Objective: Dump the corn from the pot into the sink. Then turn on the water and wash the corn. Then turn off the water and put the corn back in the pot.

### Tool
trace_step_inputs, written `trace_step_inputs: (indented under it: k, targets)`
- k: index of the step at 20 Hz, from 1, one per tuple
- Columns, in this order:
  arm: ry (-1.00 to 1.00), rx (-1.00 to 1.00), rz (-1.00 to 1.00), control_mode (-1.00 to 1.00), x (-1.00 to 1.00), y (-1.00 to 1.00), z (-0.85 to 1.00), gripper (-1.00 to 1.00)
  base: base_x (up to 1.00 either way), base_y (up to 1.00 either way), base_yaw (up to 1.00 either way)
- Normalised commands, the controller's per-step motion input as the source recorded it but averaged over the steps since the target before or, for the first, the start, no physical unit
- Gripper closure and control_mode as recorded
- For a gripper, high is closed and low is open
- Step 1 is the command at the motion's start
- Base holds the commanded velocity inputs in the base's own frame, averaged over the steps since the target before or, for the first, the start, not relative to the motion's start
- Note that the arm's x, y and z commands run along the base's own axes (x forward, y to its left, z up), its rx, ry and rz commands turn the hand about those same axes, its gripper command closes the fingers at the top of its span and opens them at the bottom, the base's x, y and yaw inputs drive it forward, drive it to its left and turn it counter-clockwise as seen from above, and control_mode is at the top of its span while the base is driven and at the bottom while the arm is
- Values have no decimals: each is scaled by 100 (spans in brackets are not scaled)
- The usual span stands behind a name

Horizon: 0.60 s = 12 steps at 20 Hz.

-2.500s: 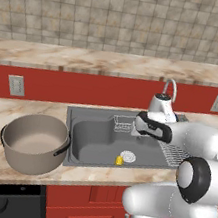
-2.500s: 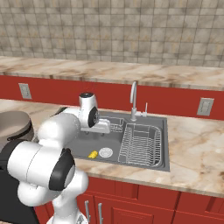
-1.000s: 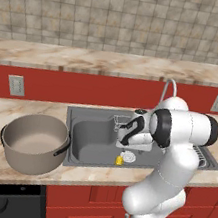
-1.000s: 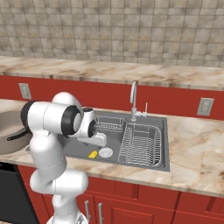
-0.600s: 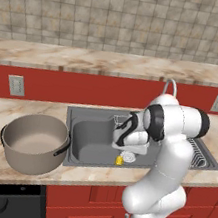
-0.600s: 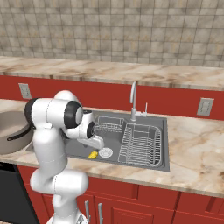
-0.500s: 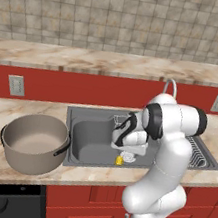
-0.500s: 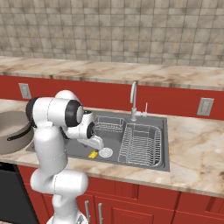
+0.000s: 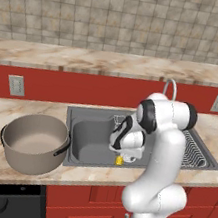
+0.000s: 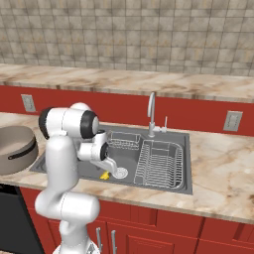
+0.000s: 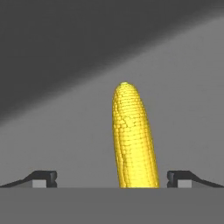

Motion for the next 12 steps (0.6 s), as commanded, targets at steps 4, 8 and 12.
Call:
trace_step_inputs:
  k: [4, 8, 12]
  targets:
    - [-3, 0, 0, -100, 21, 4, -31, -100, 0, 0, 0]
    - [-8, 0, 4, -100, 18, 2, -27, -100, 0, 0, 0]
    - [-9, 0, 4, -100, 14, 3, -25, -100, 0, 0, 0]
